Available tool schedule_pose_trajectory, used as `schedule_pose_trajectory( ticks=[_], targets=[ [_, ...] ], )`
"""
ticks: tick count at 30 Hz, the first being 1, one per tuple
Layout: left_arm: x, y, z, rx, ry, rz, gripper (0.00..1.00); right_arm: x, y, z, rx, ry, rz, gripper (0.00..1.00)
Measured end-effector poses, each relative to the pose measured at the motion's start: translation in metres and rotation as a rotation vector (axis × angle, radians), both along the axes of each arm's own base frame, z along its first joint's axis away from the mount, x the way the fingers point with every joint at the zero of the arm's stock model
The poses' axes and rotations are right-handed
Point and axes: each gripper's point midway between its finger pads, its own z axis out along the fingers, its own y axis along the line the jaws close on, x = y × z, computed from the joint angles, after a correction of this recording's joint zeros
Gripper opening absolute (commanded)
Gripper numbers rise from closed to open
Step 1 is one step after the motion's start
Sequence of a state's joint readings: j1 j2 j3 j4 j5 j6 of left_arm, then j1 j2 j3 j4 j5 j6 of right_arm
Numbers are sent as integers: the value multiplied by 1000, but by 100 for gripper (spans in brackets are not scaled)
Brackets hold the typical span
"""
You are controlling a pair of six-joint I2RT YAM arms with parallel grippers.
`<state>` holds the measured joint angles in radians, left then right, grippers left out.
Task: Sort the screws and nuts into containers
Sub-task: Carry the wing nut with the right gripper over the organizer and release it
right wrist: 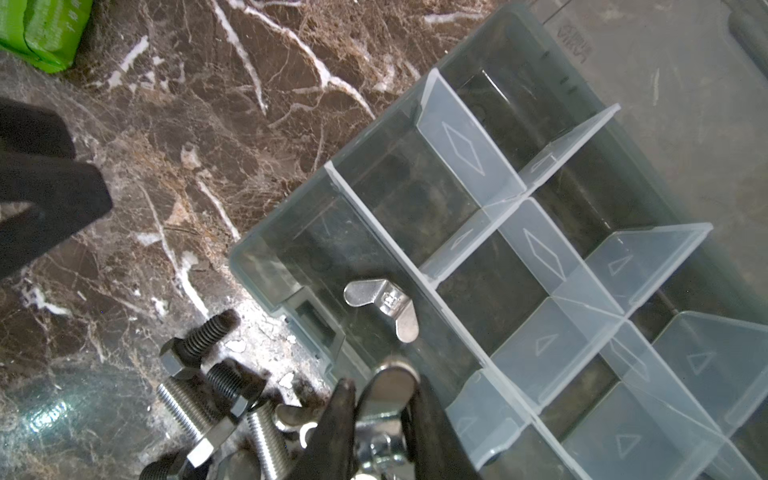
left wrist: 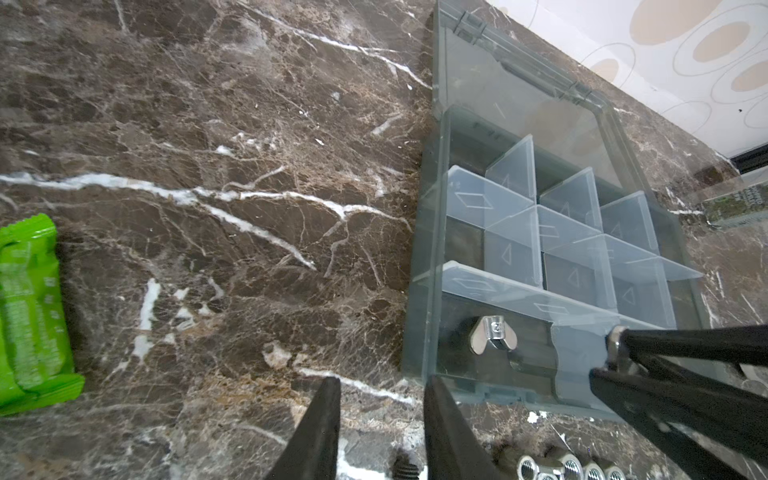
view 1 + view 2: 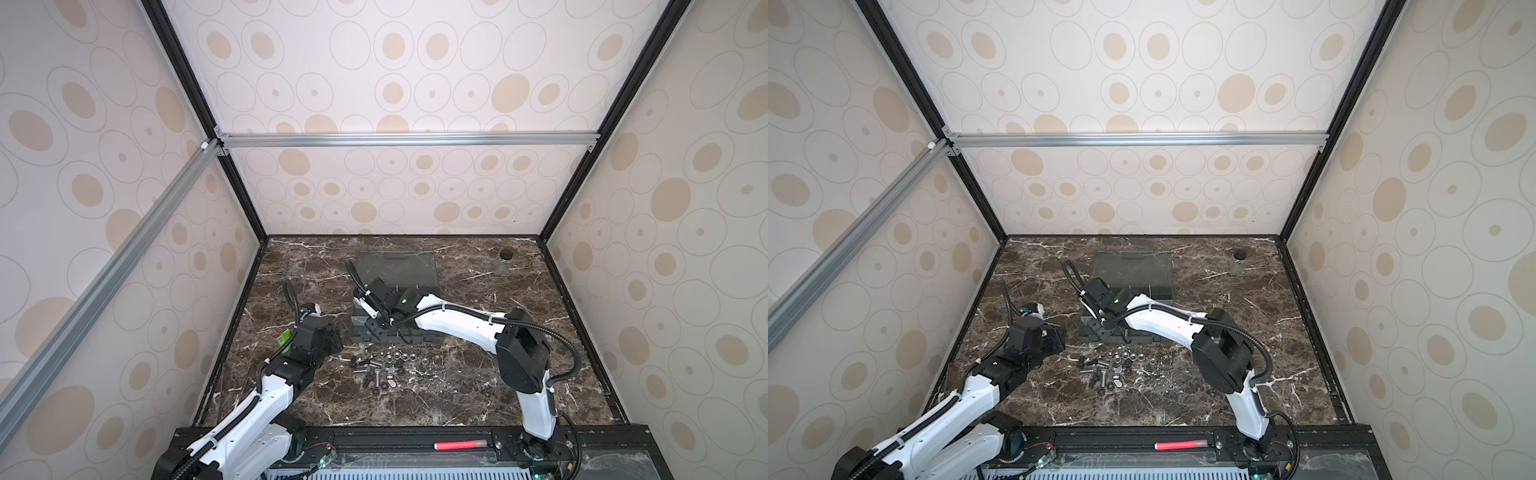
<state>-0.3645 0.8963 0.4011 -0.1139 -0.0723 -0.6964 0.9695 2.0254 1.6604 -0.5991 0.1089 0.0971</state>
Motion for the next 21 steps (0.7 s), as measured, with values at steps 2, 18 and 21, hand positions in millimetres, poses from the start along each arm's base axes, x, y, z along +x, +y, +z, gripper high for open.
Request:
schedule_pose_trajectory(
  ticks=[2, 18, 21],
  targets=[
    [1, -1, 0, 6, 7, -2, 34, 0, 0, 0, 4, 4, -8, 28],
    [11, -11, 4, 24, -7, -73, 33, 1, -3, 11, 67, -8, -99, 30],
    [12, -13, 8, 12, -22, -81, 34, -7, -15, 17, 81, -4, -129, 30]
  ],
)
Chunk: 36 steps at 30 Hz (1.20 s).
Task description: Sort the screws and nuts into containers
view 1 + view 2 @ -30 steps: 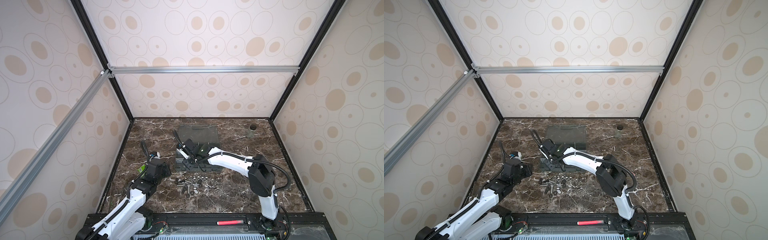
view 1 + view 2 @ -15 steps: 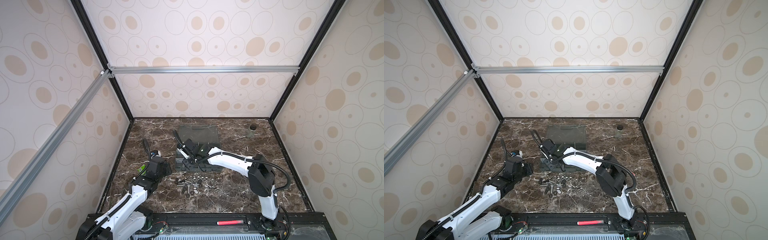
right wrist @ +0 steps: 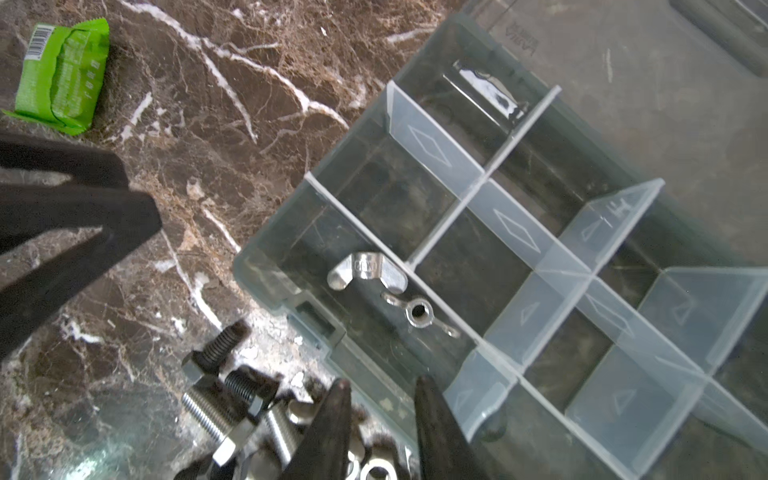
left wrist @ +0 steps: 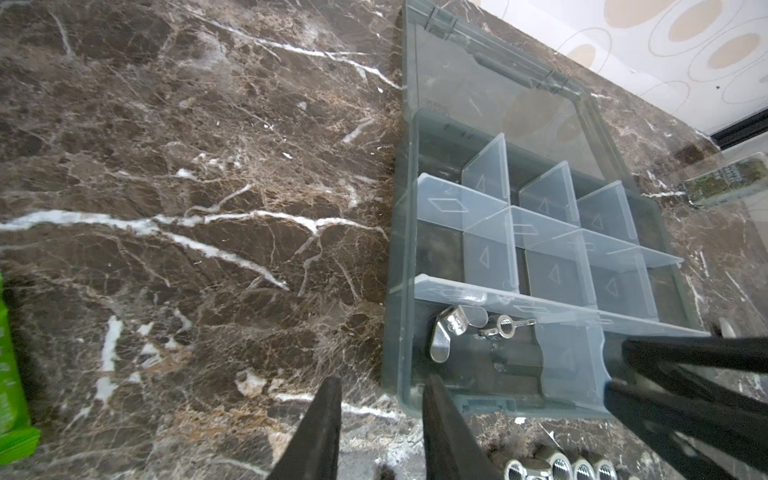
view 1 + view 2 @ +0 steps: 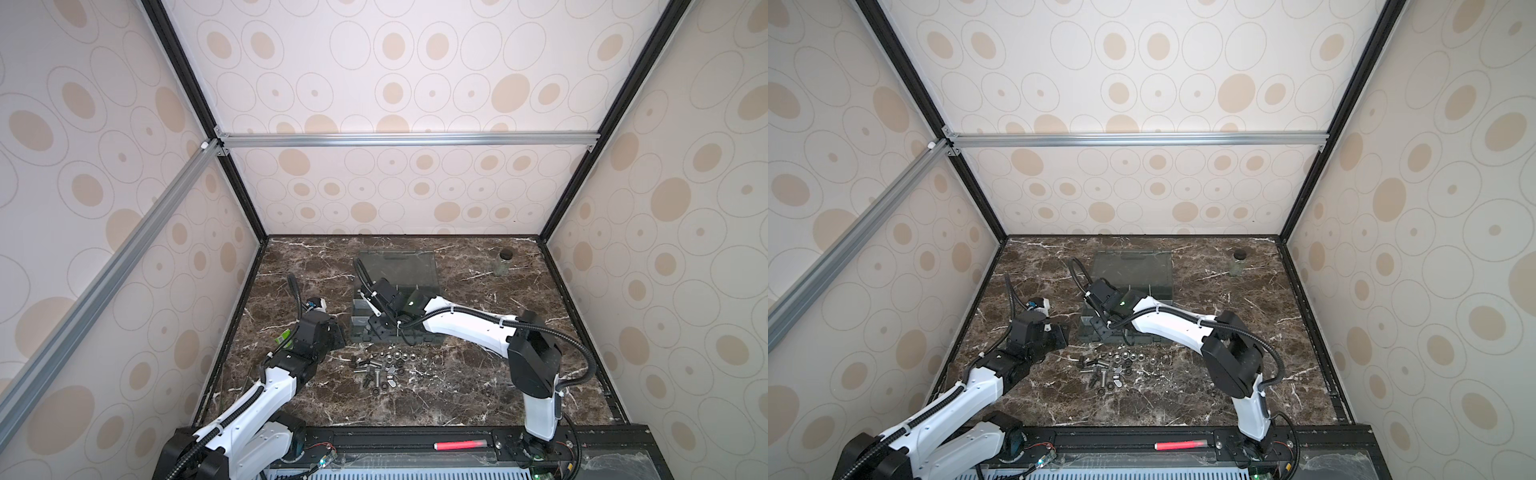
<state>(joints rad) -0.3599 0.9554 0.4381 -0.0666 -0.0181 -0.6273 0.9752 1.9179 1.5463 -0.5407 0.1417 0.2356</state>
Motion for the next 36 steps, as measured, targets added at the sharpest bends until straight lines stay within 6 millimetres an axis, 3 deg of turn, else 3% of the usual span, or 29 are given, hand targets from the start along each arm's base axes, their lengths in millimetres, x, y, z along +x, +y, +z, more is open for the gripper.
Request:
schedule_pose_trajectory(
  ticks=[8, 19, 36],
  targets=[
    [-1, -4, 13, -26, -43, -24, 34, -20, -29, 16, 43, -14, -88, 31],
    [-4, -10, 16, -51, -43, -55, 34, -43, -61, -1, 41, 8, -190, 31],
    [-14, -22, 9, -102, -11, -116, 33, -59, -83, -11, 43, 24, -268, 31]
  ],
)
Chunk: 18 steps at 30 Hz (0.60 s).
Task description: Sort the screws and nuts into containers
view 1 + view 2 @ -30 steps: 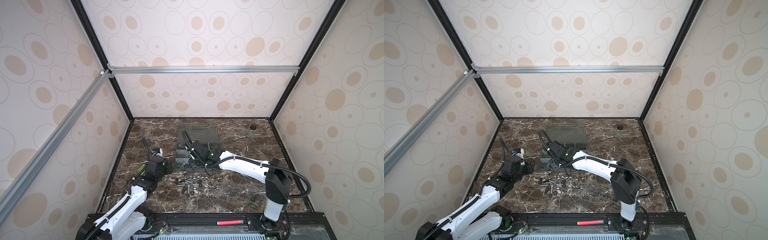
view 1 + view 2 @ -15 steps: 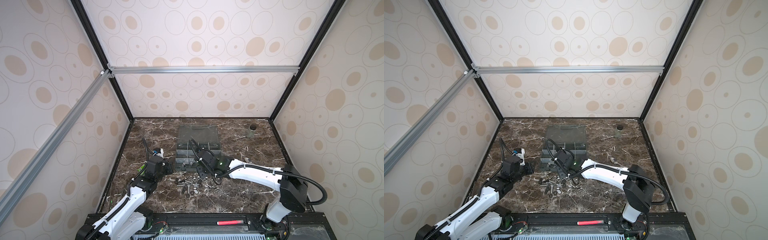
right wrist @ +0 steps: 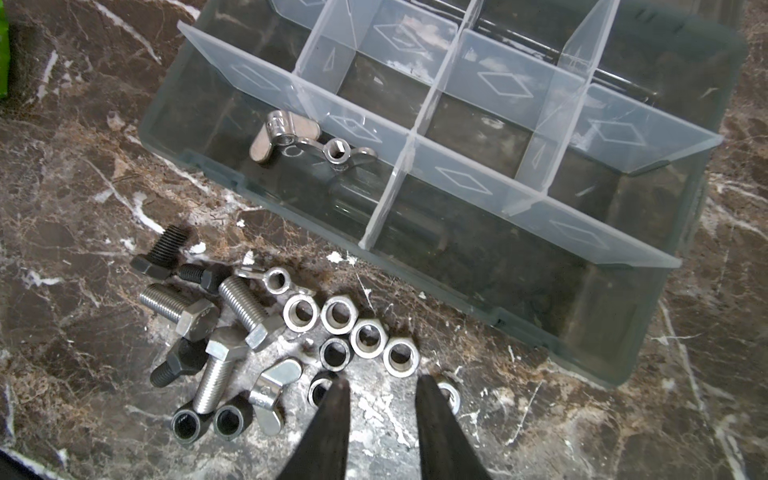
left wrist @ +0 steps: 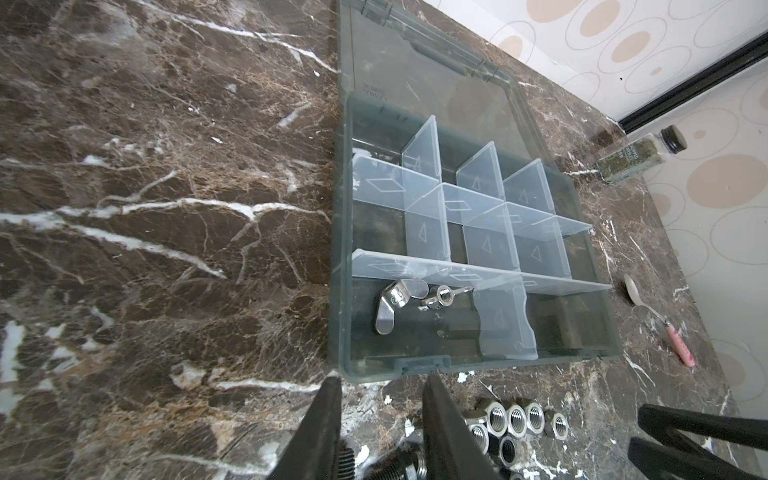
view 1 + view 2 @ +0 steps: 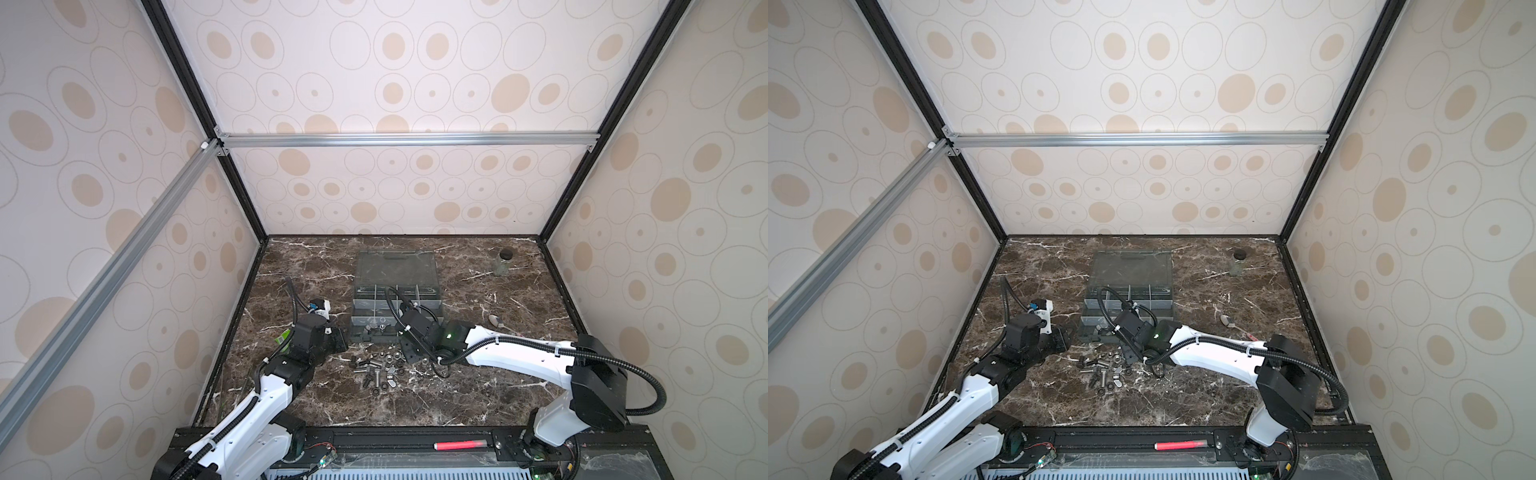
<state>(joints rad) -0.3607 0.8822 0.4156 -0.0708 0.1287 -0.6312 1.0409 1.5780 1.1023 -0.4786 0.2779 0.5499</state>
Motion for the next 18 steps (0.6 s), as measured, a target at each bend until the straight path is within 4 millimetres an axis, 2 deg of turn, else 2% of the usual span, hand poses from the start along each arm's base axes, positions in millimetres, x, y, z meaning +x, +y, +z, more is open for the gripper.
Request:
schedule_pose_trajectory(
  ticks=[9, 14, 18],
  targets=[
    [-10, -1, 12, -18, -31, -9, 33, 1, -1, 4, 19, -19, -10, 31],
    [-17, -2, 9, -26, -16, -12, 33, 1, -1, 8, 31, -26, -11, 30],
    [-27, -10, 0, -30, 12, -40, 33, 1, -2, 8, 33, -25, -15, 31]
  ],
)
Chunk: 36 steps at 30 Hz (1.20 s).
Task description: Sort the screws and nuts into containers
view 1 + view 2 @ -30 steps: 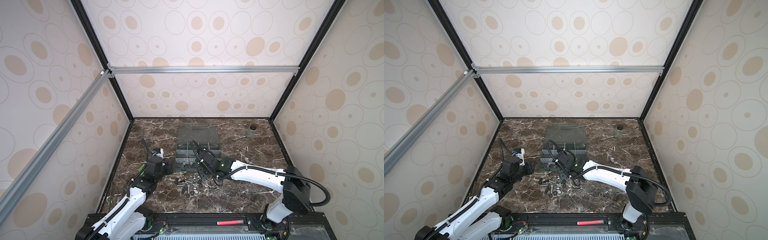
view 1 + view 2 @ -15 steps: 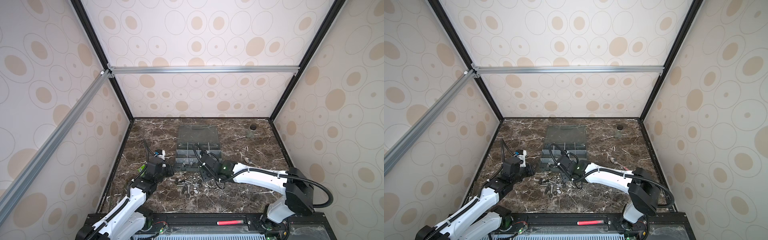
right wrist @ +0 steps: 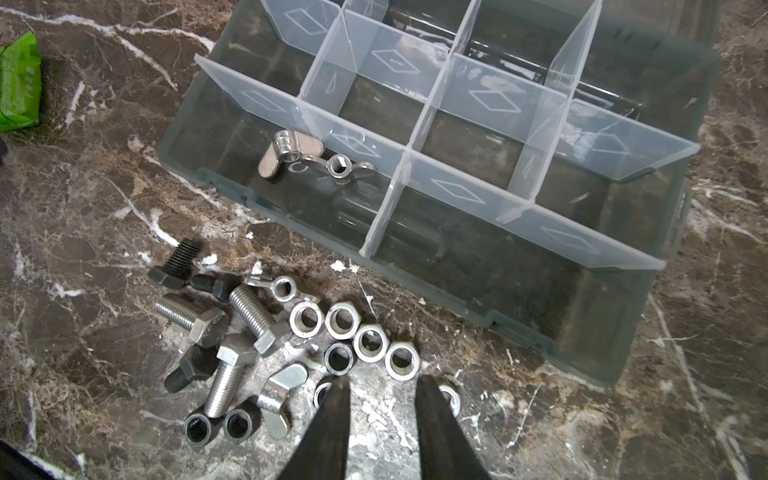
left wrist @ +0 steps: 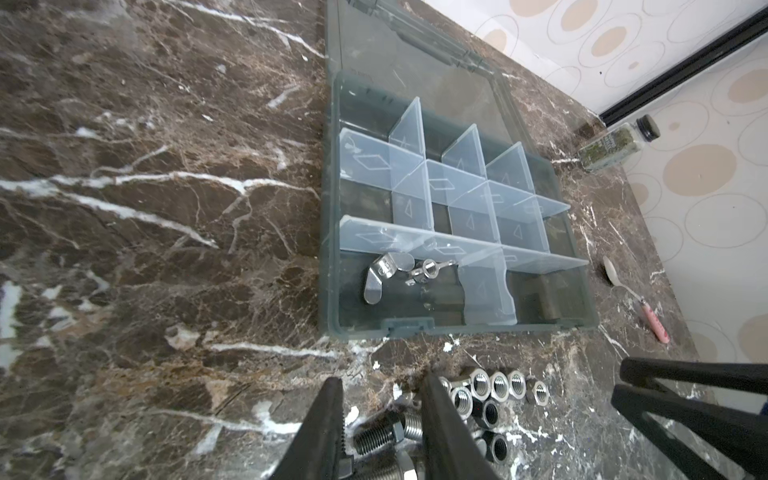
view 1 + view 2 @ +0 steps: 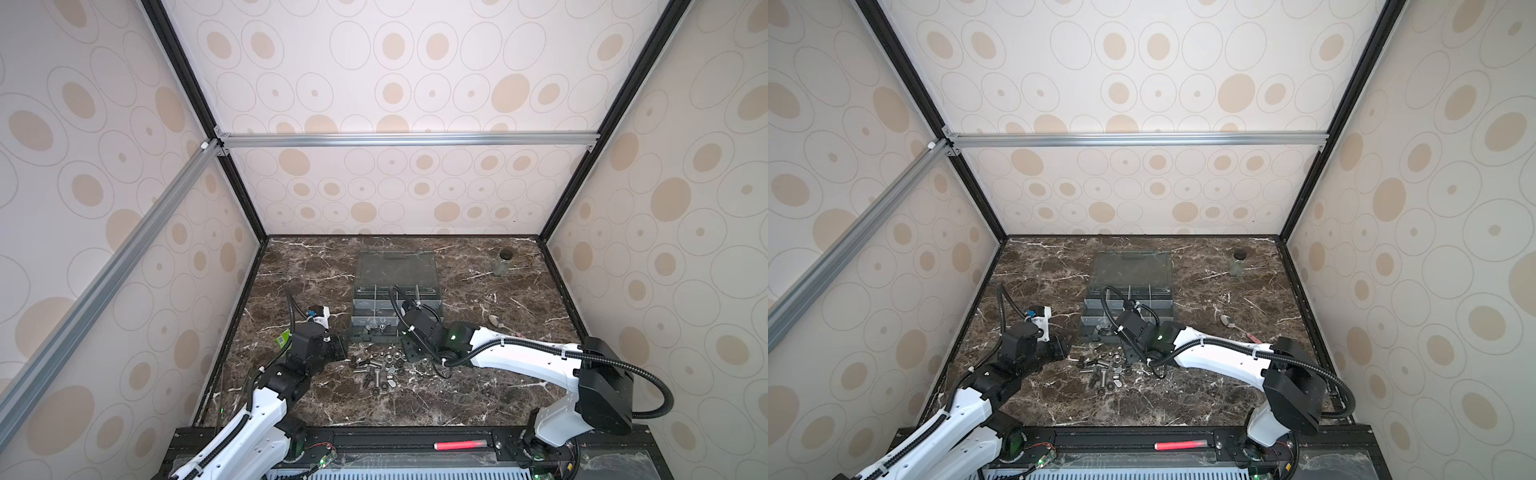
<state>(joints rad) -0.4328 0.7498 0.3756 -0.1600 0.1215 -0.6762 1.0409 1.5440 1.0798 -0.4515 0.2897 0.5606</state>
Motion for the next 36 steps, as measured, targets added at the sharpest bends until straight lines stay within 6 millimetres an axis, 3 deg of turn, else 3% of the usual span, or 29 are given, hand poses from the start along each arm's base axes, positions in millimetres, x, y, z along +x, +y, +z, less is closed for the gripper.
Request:
schedule_pose_trajectory(
  ticks=[15, 29, 36],
  targets=[
    [-13, -49, -26, 144, 118, -228, 32, 1, -20, -1, -32, -35, -51, 31],
    [-12, -83, -44, 287, 151, -396, 32, 10, -73, 10, -43, -94, -176, 33],
    [-14, -88, -60, 369, 182, -456, 33, 7, -91, 12, -36, -113, -206, 34]
  ],
)
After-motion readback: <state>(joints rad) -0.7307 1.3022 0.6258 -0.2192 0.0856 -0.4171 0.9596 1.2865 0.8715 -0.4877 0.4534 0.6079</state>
